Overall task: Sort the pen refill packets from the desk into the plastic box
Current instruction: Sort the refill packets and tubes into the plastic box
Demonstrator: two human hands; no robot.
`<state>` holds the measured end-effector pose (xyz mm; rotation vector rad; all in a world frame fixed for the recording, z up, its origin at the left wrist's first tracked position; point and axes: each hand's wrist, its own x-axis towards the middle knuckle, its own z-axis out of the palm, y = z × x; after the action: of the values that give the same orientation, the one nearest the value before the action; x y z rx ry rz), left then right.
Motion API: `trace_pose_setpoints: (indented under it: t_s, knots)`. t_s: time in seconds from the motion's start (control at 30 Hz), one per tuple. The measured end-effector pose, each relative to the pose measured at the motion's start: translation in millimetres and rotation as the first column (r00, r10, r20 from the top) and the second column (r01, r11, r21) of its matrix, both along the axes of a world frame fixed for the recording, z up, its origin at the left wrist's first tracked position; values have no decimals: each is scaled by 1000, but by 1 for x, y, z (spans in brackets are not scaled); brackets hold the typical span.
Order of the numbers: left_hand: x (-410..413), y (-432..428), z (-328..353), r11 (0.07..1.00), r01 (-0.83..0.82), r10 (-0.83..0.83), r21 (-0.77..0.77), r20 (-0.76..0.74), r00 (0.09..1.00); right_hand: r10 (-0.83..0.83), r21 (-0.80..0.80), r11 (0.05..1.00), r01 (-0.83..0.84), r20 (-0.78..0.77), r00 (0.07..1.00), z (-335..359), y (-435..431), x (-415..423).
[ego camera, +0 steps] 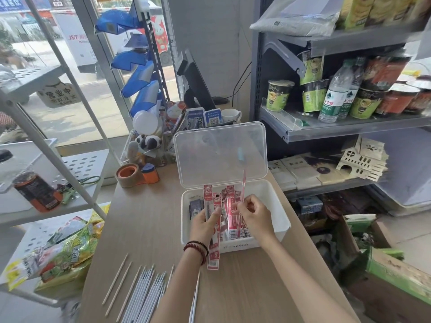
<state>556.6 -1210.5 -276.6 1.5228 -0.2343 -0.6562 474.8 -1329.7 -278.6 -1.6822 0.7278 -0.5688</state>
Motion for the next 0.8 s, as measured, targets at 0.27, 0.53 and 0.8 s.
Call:
trace_pose_setpoints:
  t_s: [0.27, 0.53, 0.8]
  knots:
    - [1, 0, -1, 999, -23, 21, -39, -45, 999, 0, -106, 994, -13, -114, 993, -14, -5, 10]
    - [2, 2, 3, 998, 29, -29, -58, -12, 999, -27, -304, 951, -63, -282, 959, -23, 0, 15]
    - [5, 1, 4, 997, -11, -7, -83, -213, 977, -66, -399, 914, -76, -332, 941, -24, 3, 15]
